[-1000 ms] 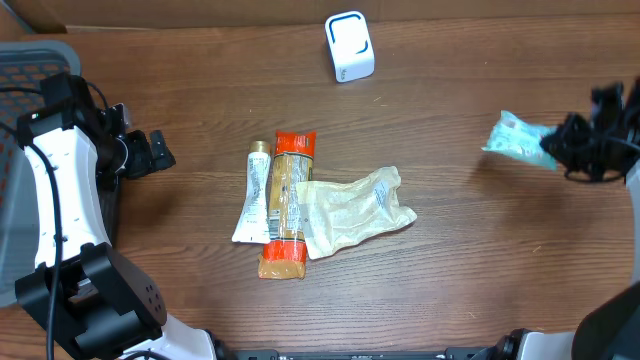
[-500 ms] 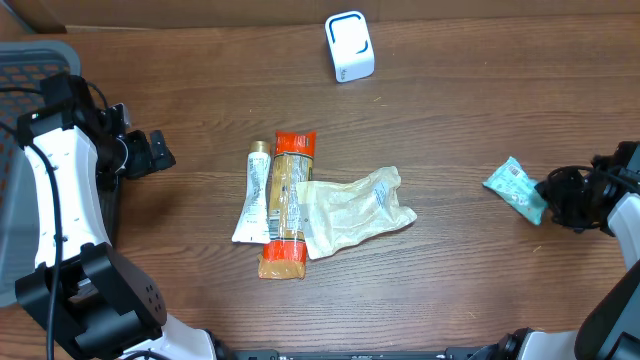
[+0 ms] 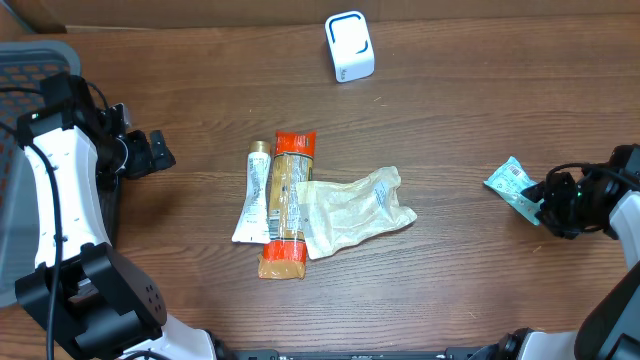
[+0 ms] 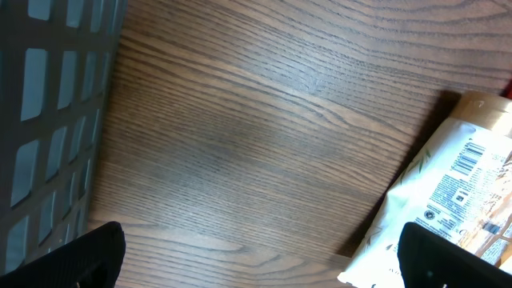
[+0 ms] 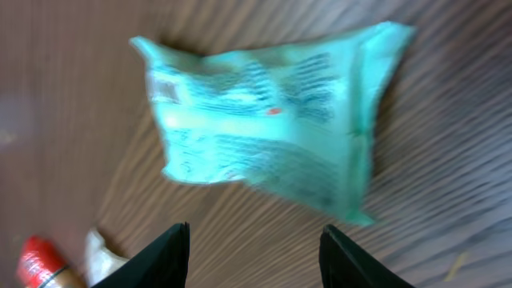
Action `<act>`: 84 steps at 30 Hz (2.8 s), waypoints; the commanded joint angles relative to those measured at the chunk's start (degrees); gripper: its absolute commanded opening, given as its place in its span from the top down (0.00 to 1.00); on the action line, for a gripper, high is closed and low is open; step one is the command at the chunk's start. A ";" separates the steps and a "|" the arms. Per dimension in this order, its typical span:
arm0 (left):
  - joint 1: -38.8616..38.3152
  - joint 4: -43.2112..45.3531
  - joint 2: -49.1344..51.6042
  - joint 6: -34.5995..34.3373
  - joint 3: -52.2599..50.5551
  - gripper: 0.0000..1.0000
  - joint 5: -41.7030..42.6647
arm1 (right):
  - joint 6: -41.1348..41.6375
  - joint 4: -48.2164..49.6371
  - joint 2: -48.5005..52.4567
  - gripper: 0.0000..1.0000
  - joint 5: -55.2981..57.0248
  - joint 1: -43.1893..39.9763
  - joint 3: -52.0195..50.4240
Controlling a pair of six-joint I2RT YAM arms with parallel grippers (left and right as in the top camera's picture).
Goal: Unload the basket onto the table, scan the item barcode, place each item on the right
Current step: 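Carry the wipes pack right and drop it on the table, then reach the right gripper to the clear bag and grasp it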
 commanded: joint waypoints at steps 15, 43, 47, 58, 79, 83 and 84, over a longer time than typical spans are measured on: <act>0.68 0.02 0.39 -0.96 0.70 0.00 0.20 | 0.24 -4.63 -15.43 0.35 -7.74 5.09 6.23; 0.68 0.02 0.39 -0.96 0.70 0.01 0.20 | 17.44 5.40 -0.66 0.05 -8.28 44.11 6.12; 0.68 0.02 0.39 -0.96 0.70 0.01 0.17 | 21.35 6.78 4.37 0.09 -7.96 48.63 6.12; 0.68 0.02 0.39 -0.96 0.70 0.00 0.20 | 28.92 5.14 7.52 0.09 0.79 59.23 5.97; 0.68 0.02 0.39 -0.96 0.70 0.01 0.20 | 50.75 15.93 8.00 0.29 26.88 71.28 1.57; 0.68 0.02 0.39 -0.96 0.70 0.01 0.17 | 50.69 18.27 9.11 0.34 29.07 71.28 1.57; 0.68 0.02 0.39 -0.96 0.70 0.00 0.20 | 50.69 18.71 9.68 0.35 29.05 71.25 1.57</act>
